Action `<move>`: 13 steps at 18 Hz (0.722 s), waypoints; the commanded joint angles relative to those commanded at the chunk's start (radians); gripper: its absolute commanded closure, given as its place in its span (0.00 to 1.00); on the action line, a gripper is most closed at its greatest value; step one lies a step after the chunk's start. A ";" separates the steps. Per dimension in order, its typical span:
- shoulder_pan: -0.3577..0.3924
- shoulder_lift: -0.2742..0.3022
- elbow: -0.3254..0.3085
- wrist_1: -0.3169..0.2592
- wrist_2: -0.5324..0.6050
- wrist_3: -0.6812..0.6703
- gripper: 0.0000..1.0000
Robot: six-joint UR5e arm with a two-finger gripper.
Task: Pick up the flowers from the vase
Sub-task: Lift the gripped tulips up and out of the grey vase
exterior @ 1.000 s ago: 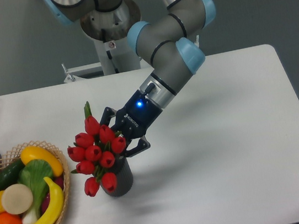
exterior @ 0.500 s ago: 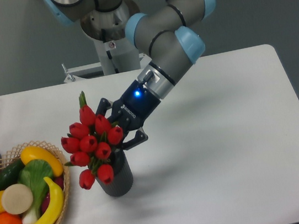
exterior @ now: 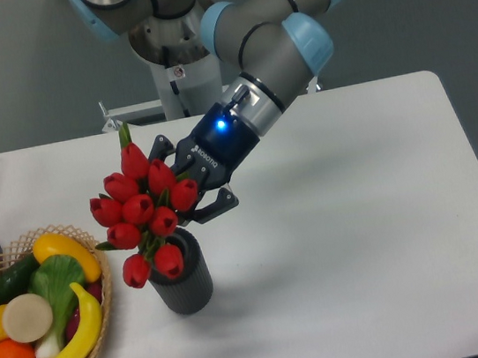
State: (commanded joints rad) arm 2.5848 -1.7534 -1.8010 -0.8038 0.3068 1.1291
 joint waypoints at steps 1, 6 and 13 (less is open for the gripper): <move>0.000 0.002 0.008 0.000 0.002 -0.018 0.55; 0.006 0.037 0.037 0.000 0.002 -0.100 0.55; 0.009 0.058 0.060 -0.002 -0.018 -0.115 0.55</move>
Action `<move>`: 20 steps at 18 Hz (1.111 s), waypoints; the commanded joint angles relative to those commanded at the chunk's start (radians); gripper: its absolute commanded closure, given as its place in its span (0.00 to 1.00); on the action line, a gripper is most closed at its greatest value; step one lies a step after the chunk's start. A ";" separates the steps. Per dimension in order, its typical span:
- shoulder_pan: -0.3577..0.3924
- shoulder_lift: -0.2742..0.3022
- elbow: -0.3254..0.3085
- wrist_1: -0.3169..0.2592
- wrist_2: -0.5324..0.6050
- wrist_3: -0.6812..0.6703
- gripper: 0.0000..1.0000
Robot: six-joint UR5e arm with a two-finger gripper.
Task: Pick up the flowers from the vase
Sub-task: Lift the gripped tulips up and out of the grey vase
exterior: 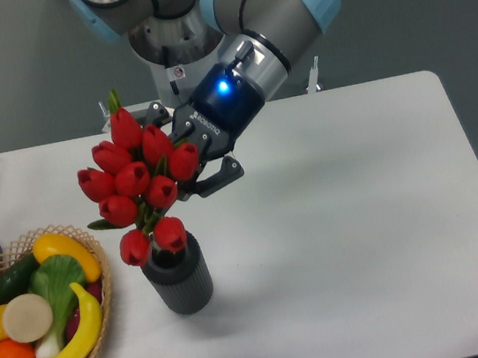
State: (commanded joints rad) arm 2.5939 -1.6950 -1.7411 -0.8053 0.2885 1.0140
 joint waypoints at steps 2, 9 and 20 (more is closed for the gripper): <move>0.002 -0.002 0.014 0.000 -0.008 -0.002 0.56; 0.046 0.002 0.063 0.000 -0.006 -0.080 0.56; 0.153 -0.034 0.124 -0.002 0.012 -0.068 0.60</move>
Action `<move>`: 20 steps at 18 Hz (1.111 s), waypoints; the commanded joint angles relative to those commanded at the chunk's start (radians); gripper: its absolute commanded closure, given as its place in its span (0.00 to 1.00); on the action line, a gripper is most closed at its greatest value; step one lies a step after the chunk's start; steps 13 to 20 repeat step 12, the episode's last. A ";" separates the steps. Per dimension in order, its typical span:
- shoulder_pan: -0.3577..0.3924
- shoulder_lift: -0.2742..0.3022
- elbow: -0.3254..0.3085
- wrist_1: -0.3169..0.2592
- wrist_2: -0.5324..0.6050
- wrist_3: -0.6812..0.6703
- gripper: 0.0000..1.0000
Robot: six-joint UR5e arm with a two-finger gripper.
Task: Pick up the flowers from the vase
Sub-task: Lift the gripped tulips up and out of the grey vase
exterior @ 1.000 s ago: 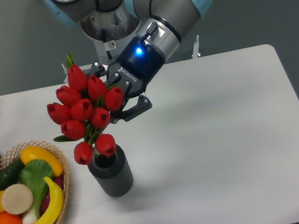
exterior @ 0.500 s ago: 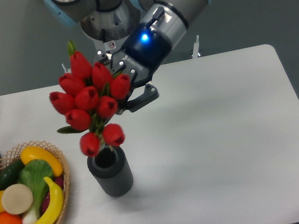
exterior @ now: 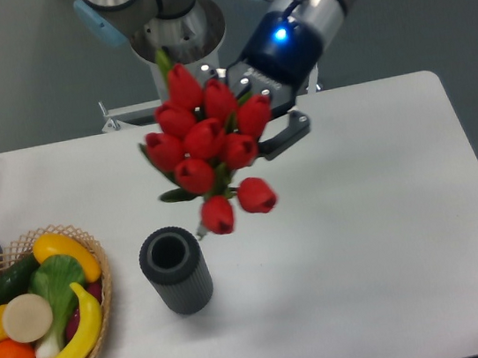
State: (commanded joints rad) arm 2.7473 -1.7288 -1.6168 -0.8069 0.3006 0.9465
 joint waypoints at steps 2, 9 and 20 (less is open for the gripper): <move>0.009 0.000 -0.005 0.000 0.003 0.000 0.60; 0.052 0.002 -0.017 0.003 0.002 0.002 0.60; 0.055 0.002 -0.021 0.003 0.002 0.002 0.60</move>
